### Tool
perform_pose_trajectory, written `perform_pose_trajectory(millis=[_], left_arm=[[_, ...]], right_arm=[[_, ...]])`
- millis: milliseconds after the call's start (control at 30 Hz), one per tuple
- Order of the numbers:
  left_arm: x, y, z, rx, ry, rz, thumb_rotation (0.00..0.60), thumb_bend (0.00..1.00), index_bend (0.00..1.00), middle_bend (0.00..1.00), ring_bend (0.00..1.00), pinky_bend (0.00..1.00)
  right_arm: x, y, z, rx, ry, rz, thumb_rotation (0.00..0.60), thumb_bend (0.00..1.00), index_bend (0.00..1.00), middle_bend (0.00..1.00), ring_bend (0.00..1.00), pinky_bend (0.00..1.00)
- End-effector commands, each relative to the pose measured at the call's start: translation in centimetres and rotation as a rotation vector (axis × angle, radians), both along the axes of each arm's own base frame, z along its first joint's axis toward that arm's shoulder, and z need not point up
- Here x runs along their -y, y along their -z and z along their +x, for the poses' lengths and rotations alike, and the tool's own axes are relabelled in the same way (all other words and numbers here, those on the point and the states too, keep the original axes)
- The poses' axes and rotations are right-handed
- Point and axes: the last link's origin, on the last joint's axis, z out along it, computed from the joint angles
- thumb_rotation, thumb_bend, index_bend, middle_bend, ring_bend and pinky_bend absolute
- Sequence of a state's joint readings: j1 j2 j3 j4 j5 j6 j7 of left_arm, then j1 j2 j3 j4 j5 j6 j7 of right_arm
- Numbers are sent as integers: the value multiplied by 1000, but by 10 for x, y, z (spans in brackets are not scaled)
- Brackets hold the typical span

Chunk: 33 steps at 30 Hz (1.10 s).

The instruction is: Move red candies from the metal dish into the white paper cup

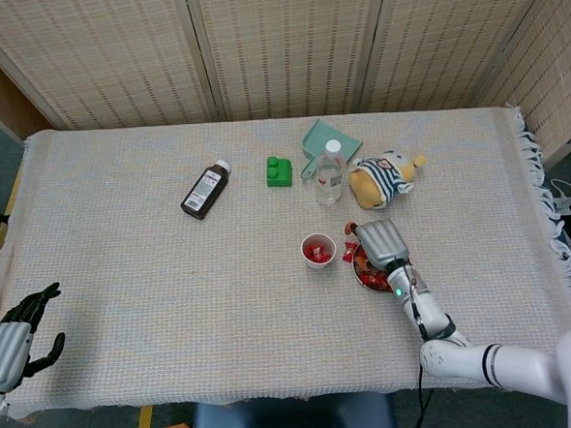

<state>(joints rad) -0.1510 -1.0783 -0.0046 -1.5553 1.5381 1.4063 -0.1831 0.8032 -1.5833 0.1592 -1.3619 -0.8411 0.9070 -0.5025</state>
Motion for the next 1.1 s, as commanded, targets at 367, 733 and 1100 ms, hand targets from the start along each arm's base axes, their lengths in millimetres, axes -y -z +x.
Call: perform_pose_trajectory(millis=[367,733,1100], left_arm=[[-1,0,-3,4,-11,-8,600,465,25,150,124,246],[-3,1,-4,-10,-16,0,600,464,25,157,133,253],[-3,1,-4,-8,-15,-3,600,465,25,162,142,263]], right_arm=[[8,24,6,-9,0,7,600,219,383,877,795,1000],[8,32,3,-42,-1,10,600,220,385,877,795,1000],[7,27,-6,-86,1,-4,600,220,391,877,795,1000]])
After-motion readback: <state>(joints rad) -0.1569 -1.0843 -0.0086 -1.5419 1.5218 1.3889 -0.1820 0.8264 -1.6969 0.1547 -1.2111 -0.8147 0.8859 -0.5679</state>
